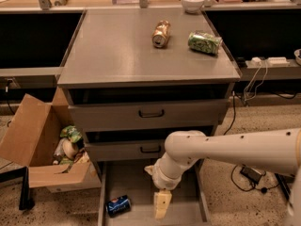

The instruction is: Pick pepsi can from bottom drawer and place on counter

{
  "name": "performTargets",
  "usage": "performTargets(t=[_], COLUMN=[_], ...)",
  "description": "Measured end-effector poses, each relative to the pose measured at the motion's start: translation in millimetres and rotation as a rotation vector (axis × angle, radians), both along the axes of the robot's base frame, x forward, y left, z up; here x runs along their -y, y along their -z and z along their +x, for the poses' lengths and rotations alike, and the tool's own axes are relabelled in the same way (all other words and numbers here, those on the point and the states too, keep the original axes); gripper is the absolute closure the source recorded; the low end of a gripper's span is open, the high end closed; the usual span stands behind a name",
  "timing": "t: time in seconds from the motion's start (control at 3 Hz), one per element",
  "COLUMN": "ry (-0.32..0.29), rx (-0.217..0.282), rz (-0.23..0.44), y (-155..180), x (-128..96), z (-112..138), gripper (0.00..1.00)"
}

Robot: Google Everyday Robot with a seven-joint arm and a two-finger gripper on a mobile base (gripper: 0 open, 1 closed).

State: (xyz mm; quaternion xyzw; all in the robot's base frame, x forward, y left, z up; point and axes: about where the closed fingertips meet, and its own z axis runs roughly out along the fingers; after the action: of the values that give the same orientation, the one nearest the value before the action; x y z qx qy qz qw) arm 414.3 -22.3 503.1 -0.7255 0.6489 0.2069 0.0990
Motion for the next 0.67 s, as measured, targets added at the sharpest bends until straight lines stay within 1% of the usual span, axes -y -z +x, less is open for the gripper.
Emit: performTargets(t=[0.33,0.67], ry=[-0.019,-0.038], rx=[0.030,0.036], rz=[0.018,0.058], y=[42.4,82.4], x=[-18.9,-37.0], z=[18.3,32.0], gripper=[0.00,0.00])
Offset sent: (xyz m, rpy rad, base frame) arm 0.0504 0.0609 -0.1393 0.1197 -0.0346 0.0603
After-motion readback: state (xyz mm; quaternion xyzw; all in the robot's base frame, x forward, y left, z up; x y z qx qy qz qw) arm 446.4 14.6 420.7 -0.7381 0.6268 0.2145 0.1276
